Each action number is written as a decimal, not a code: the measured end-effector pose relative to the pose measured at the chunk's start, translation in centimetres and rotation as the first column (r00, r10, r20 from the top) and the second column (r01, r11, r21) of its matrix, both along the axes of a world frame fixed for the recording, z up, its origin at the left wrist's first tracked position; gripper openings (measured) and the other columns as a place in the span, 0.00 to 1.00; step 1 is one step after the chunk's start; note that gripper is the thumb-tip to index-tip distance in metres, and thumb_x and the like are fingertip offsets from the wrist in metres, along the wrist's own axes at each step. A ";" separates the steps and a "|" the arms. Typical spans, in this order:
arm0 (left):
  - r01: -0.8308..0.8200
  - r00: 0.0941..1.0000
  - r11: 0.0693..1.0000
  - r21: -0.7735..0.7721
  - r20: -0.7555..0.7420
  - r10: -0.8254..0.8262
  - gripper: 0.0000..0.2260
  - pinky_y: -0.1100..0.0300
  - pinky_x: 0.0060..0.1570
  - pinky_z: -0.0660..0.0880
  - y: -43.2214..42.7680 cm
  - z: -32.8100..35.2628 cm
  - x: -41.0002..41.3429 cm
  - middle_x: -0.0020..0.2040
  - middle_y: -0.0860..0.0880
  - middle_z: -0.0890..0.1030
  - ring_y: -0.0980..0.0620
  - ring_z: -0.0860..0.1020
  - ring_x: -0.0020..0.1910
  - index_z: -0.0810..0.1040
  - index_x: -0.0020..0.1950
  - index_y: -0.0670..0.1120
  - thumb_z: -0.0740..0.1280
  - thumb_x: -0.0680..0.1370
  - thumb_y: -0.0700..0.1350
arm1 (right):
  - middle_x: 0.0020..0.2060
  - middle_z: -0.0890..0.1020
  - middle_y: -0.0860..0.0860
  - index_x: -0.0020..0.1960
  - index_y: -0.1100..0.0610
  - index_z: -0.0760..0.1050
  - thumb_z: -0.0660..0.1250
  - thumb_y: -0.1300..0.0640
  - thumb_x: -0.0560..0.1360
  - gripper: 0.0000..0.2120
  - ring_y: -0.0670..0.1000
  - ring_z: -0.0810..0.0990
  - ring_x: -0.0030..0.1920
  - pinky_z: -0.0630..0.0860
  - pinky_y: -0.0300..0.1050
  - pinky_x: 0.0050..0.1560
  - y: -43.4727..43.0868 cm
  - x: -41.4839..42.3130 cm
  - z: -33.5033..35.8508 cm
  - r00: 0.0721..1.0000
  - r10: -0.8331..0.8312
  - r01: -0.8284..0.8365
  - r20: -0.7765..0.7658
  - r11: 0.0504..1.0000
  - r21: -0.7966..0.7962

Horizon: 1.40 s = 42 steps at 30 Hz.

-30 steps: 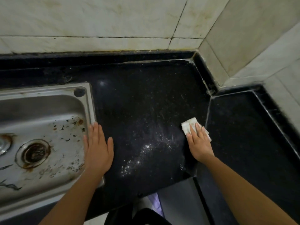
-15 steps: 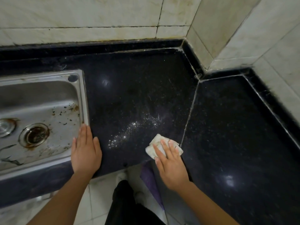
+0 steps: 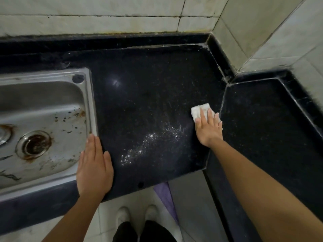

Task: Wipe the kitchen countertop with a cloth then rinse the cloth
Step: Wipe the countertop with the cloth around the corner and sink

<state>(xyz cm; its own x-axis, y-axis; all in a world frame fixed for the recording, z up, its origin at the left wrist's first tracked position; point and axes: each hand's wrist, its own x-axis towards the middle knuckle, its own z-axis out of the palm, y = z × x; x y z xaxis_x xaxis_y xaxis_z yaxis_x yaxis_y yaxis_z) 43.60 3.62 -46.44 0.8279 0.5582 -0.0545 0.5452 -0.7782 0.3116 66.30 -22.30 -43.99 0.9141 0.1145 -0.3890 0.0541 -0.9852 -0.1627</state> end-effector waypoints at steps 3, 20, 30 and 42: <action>0.013 1.000 1.000 -0.006 0.003 -0.013 0.27 0.52 0.74 0.51 0.2 -0.4 0.1 0.78 0.45 0.51 0.49 0.54 0.76 0.51 0.77 0.41 0.42 0.81 0.53 | 0.78 0.42 0.50 0.77 0.47 0.41 0.40 0.45 0.82 0.25 0.54 0.36 0.76 0.34 0.52 0.74 1.7 -1.0 0.0 0.999 -0.008 0.007 0.040 1.000 0.020; 0.015 1.000 0.999 -0.039 -0.009 -0.016 0.27 0.52 0.75 0.50 0.4 -0.6 -0.1 0.78 0.45 0.50 0.49 0.51 0.77 0.50 0.77 0.40 0.43 0.81 0.52 | 0.76 0.58 0.53 0.77 0.53 0.50 0.49 0.52 0.81 0.25 0.60 0.55 0.75 0.55 0.58 0.73 0.7 -10.0 -0.7 0.806 0.560 -0.566 0.192 0.824 -0.029; 0.010 1.000 0.999 -0.042 -0.006 -0.010 0.27 0.52 0.74 0.51 0.4 -0.6 0.0 0.78 0.44 0.51 0.48 0.52 0.77 0.51 0.77 0.40 0.44 0.81 0.52 | 0.77 0.40 0.49 0.77 0.45 0.41 0.41 0.44 0.82 0.24 0.53 0.33 0.75 0.33 0.51 0.73 7.1 -2.2 0.2 0.996 0.090 -0.089 -0.008 0.994 0.058; 0.015 1.000 0.998 -0.058 0.003 -0.015 0.27 0.51 0.75 0.50 0.4 -0.2 -0.1 0.78 0.44 0.51 0.48 0.52 0.77 0.50 0.77 0.39 0.43 0.81 0.51 | 0.76 0.59 0.50 0.77 0.42 0.44 0.44 0.44 0.82 0.24 0.55 0.53 0.76 0.52 0.53 0.75 2.7 -17.5 -0.6 0.724 0.679 -0.685 0.120 0.728 0.015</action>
